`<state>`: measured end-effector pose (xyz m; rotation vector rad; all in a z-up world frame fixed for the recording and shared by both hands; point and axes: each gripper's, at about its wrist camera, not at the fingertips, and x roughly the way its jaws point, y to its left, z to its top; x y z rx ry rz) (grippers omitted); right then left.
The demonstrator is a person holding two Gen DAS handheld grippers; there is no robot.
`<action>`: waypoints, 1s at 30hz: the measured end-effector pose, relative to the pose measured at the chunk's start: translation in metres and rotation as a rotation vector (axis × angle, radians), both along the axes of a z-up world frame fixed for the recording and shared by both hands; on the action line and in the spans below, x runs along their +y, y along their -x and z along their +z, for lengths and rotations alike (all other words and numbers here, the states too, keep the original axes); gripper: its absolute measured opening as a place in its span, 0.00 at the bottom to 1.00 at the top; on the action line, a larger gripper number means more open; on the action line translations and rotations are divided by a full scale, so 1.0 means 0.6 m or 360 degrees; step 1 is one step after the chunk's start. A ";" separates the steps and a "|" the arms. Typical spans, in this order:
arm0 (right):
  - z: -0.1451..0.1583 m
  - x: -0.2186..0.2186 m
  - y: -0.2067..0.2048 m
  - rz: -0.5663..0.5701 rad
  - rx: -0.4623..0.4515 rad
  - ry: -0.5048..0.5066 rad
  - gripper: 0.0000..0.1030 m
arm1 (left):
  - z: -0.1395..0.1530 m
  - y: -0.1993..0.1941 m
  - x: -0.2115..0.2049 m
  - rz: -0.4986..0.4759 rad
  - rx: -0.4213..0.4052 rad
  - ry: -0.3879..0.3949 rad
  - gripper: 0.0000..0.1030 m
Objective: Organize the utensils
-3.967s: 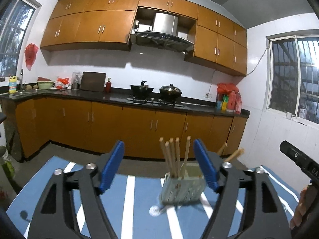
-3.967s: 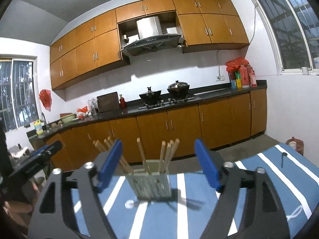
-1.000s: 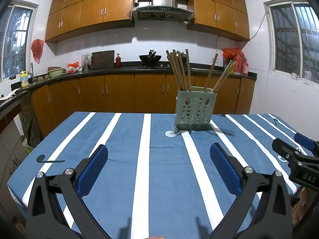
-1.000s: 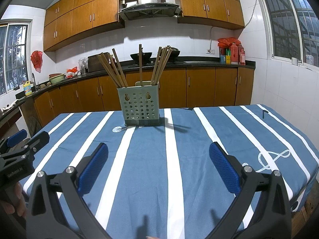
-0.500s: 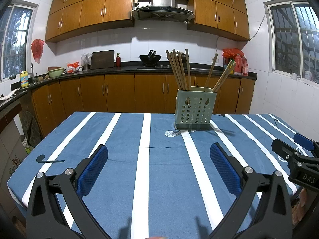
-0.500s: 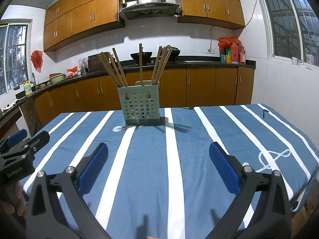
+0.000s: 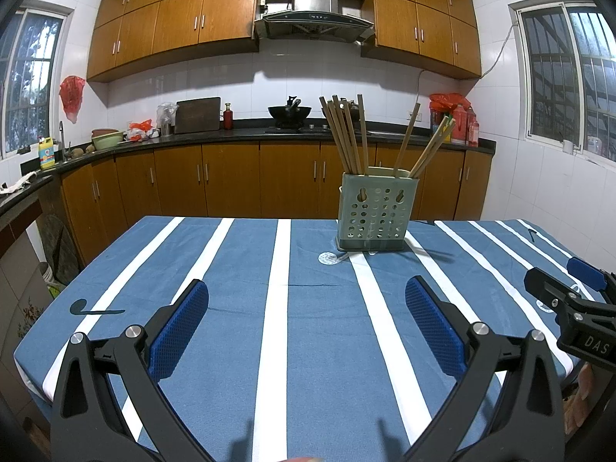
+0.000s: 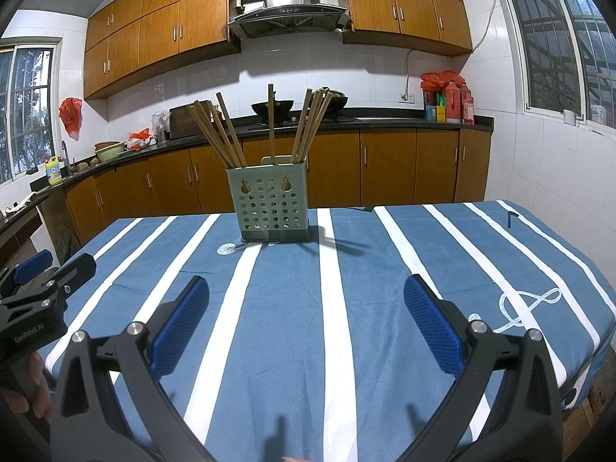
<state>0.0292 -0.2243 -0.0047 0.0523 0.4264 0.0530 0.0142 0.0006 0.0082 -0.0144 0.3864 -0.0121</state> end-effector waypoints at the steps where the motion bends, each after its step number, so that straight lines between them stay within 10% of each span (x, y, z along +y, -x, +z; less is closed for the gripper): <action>1: 0.000 0.000 0.000 0.0001 0.0000 0.0001 0.96 | 0.000 0.000 0.000 0.0000 0.0000 0.0000 0.98; 30: 0.002 -0.002 0.000 0.0002 0.0002 0.0000 0.96 | -0.004 0.000 0.000 0.0001 0.0006 0.0009 0.98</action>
